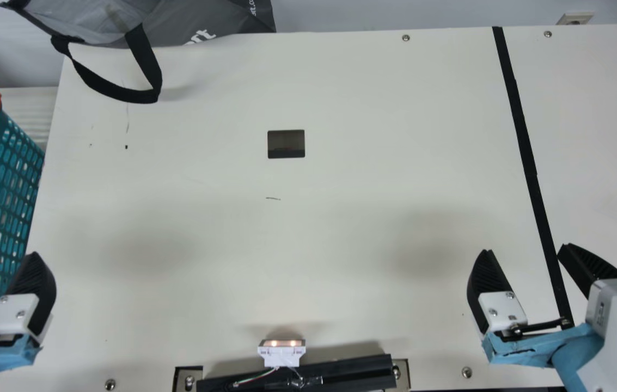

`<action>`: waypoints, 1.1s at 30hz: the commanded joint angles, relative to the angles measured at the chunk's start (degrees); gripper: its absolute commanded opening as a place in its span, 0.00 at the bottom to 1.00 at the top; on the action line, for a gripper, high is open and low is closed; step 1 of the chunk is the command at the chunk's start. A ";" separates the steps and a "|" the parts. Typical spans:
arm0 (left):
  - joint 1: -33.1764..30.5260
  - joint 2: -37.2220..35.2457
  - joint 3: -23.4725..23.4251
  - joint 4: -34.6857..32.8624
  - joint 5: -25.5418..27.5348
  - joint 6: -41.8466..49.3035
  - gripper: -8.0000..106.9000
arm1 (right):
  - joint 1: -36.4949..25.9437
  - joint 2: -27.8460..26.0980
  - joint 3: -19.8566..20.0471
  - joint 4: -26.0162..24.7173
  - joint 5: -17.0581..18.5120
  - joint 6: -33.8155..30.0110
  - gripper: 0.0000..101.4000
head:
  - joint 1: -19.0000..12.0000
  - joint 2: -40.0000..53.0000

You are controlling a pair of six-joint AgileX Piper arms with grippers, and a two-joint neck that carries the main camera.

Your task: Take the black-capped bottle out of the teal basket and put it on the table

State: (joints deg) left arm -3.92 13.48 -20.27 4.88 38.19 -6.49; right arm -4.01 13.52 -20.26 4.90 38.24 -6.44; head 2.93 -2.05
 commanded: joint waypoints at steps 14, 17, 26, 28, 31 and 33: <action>1.33 1.73 -1.17 1.69 -0.73 -1.72 1.00 | 0.00 0.00 0.00 0.00 0.00 0.00 0.90 | -0.21 0.47; 1.65 2.34 -1.52 2.56 -0.80 -2.74 1.00 | 0.00 0.00 0.00 0.00 0.00 0.00 0.90 | -0.21 0.47; 3.23 5.38 -3.21 5.80 -1.40 -6.63 1.00 | 0.00 0.00 0.00 0.00 0.00 0.00 0.90 | -0.21 0.47; 3.60 6.30 -3.67 6.52 -1.75 -7.52 1.00 | 0.00 0.00 0.00 0.00 0.00 0.00 0.90 | -0.21 0.47; 4.28 7.79 -4.29 7.46 -2.48 -8.71 1.00 | 0.00 0.00 0.00 0.00 0.00 0.00 0.90 | -0.21 0.47; 4.77 8.82 -4.69 8.02 -3.02 -9.48 1.00 | 0.00 0.00 0.00 0.00 0.00 0.00 0.90 | -0.21 0.47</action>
State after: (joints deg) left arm 0.73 21.77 -24.85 12.66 35.34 -15.61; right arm -4.01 13.52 -20.26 4.90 38.24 -6.44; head 2.93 -2.05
